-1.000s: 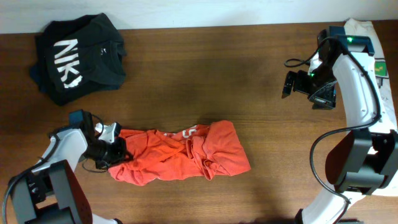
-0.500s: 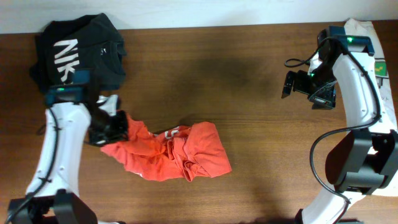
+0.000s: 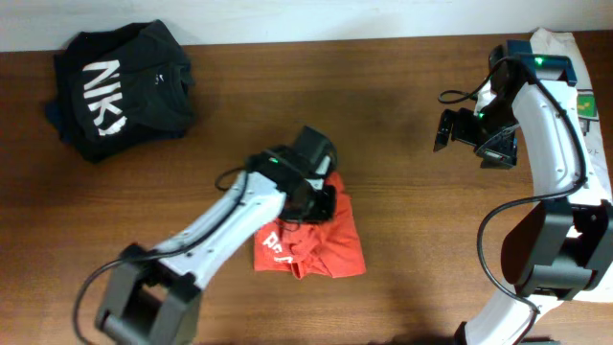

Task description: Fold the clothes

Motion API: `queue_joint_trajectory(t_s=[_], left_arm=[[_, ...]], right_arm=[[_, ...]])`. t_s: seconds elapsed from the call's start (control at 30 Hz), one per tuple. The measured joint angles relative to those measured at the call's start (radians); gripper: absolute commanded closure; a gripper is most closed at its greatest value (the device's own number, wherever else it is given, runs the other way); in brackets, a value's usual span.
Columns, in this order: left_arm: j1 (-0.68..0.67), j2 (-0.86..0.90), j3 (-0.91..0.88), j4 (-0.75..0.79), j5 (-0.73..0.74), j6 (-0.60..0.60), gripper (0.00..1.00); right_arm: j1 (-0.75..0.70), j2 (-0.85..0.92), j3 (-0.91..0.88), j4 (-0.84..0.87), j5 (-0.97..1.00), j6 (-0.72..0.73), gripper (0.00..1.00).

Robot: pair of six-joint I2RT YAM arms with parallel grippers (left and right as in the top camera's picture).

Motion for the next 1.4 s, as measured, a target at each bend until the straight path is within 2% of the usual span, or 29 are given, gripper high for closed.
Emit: queue_joint_trajectory(t_s=[0.03,0.1,0.23,0.27,0.37,0.4,0.43,0.47,0.53,0.6,0.7,0.83,0.9,0.93,0.97,1.0,1.17,1.27,1.37,1.4], left_arm=[[-0.025,0.023,0.000,0.030,0.000,-0.013,0.59],[-0.076,0.067,-0.001,0.055,0.004,-0.040,0.43],[-0.115,0.076,0.030,0.006,0.037,-0.040,0.25],[-0.119,0.075,0.067,-0.045,0.042,-0.031,0.24],[-0.126,0.056,0.214,-0.192,0.052,-0.006,0.30],[-0.125,0.042,0.263,-0.260,0.043,0.018,0.25],[-0.117,0.018,0.314,-0.344,0.009,0.039,0.08],[-0.085,-0.029,0.348,-0.420,-0.055,0.059,0.06],[-0.010,-0.073,0.364,-0.511,-0.114,0.081,0.06],[0.044,-0.077,0.346,-0.504,-0.124,0.121,0.06],[0.005,-0.074,0.192,-0.333,-0.076,0.162,0.07],[-0.088,-0.068,0.019,-0.113,-0.002,0.156,0.11],[-0.122,-0.043,-0.038,-0.045,0.015,0.151,0.32],[-0.134,-0.022,-0.047,-0.026,0.017,0.145,0.52],[-0.148,0.000,-0.050,-0.017,0.019,0.142,0.89],[-0.163,0.014,-0.053,-0.008,0.020,0.140,1.00],[-0.199,0.024,-0.045,0.003,0.060,0.134,1.00],[-0.251,0.024,0.021,0.011,0.105,0.132,0.99],[-0.302,0.024,0.026,0.010,0.118,0.110,0.73],[-0.311,0.024,0.026,0.010,0.118,0.109,0.60]], right_arm=[[0.000,0.000,0.000,0.000,0.000,0.001,0.01],[0.000,0.000,0.000,0.000,0.000,0.001,0.01],[0.000,0.000,0.000,0.000,0.000,0.000,0.01],[0.000,0.000,0.000,0.000,0.000,0.001,0.01],[0.000,0.000,0.000,0.000,0.000,0.000,0.01],[0.000,0.000,0.000,0.001,-0.001,0.001,0.01],[0.000,0.000,0.000,0.000,0.000,0.000,0.01],[0.000,0.000,0.000,0.000,0.000,0.001,0.01],[0.000,0.000,0.000,0.000,0.000,0.001,0.01],[0.000,0.000,0.000,0.000,0.000,0.001,0.01],[0.000,0.000,0.000,0.002,0.000,0.000,0.01],[0.000,0.000,0.000,0.001,-0.001,0.000,0.01],[0.000,0.000,0.000,0.000,-0.001,0.000,0.01],[0.000,0.000,0.000,0.000,-0.001,0.000,0.01],[0.000,0.000,0.000,0.000,-0.001,0.001,0.01],[0.000,0.000,0.000,0.000,-0.001,0.001,0.01],[0.000,0.000,0.000,0.000,-0.001,0.000,0.01],[0.000,0.000,0.000,0.000,-0.001,0.000,0.01],[0.000,0.000,0.000,0.000,-0.001,0.000,0.01],[0.000,0.000,0.000,0.000,-0.001,0.001,0.01]])
